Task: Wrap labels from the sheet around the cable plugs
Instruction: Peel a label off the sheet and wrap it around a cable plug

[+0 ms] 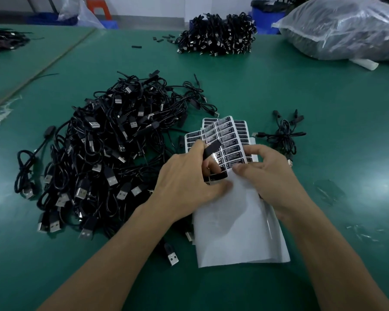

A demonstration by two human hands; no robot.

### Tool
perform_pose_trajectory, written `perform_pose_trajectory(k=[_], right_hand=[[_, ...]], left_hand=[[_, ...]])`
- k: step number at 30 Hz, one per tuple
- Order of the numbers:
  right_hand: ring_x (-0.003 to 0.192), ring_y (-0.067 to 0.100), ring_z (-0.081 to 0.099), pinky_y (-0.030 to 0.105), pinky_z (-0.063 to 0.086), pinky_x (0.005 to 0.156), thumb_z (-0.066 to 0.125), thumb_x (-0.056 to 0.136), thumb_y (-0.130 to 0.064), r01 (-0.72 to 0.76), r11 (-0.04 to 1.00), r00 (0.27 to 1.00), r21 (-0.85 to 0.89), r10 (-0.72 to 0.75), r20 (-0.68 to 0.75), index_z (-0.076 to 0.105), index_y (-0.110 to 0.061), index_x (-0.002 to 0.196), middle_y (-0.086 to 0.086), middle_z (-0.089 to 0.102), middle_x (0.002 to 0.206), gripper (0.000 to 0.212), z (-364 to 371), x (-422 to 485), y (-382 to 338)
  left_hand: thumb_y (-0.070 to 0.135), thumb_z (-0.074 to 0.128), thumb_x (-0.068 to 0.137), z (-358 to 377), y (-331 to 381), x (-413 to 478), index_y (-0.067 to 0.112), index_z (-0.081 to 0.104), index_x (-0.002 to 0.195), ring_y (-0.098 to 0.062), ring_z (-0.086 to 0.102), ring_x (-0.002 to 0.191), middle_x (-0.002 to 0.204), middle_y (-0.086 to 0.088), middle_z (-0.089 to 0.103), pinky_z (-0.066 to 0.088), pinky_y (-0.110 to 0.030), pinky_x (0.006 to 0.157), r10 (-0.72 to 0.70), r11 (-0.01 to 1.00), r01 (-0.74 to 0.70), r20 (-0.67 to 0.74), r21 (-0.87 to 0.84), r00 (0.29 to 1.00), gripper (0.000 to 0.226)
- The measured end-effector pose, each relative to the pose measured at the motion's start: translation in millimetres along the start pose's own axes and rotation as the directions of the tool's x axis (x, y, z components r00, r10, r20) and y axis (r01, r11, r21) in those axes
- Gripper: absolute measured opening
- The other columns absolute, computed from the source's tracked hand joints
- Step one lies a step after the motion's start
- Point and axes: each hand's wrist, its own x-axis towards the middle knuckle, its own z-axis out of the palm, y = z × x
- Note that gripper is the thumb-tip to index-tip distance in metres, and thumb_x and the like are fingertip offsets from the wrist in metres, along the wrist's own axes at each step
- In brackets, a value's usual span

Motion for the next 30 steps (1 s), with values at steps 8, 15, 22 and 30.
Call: perform_pose_trajectory(k=[8,15,22,30], right_hand=[[0.080,0.027,0.075,0.046,0.062,0.077,0.076,0.087,-0.015,0.016,0.999,0.999,0.029,-0.015,-0.031,0.059,-0.034,0.106,0.005,0.077,0.084,0.032,3.1,-1.0,1.1],[0.079,0.032,0.075,0.048,0.061,0.074,0.072,0.091,-0.011,-0.003,0.999,1.000,0.035,0.004,-0.026,0.059,-0.024,0.115,0.011,0.077,0.084,0.031,7.4,-0.8,1.7],[0.072,0.020,0.074,0.038,0.061,0.067,0.067,0.095,-0.010,-0.006,0.998,1.000,0.056,0.006,0.002,0.055,-0.025,0.115,0.009,0.077,0.085,0.028,7.4,-1.1,3.2],[0.078,0.017,0.074,0.034,0.059,0.070,0.066,0.096,-0.014,0.010,1.000,1.000,0.004,-0.010,0.004,0.055,-0.028,0.115,0.002,0.077,0.086,0.026,11.3,1.4,6.6]], left_hand=[[0.050,0.079,0.070,0.1,-1.0,0.0,0.028,0.039,0.082,-0.003,0.067,0.072,0.084,0.026,0.070,0.056,-0.040,0.069,0.004,0.998,-0.005,-0.016,-0.056,1.000,0.047],[0.042,0.080,0.075,1.4,-4.5,0.5,0.021,0.042,0.084,-0.002,0.070,0.074,0.084,0.031,0.070,0.058,-0.041,0.072,0.007,0.995,-0.009,-0.019,-0.097,1.000,0.044],[0.046,0.073,0.069,1.1,-1.9,0.9,0.025,0.036,0.078,-0.003,0.069,0.074,0.083,0.032,0.069,0.058,-0.041,0.076,-0.016,0.994,0.013,-0.021,-0.106,1.000,0.043],[0.042,0.077,0.070,2.0,-2.8,1.1,0.029,0.034,0.075,-0.005,0.070,0.074,0.082,0.027,0.071,0.059,-0.043,0.074,-0.017,0.992,0.013,-0.033,-0.123,0.999,0.045]])
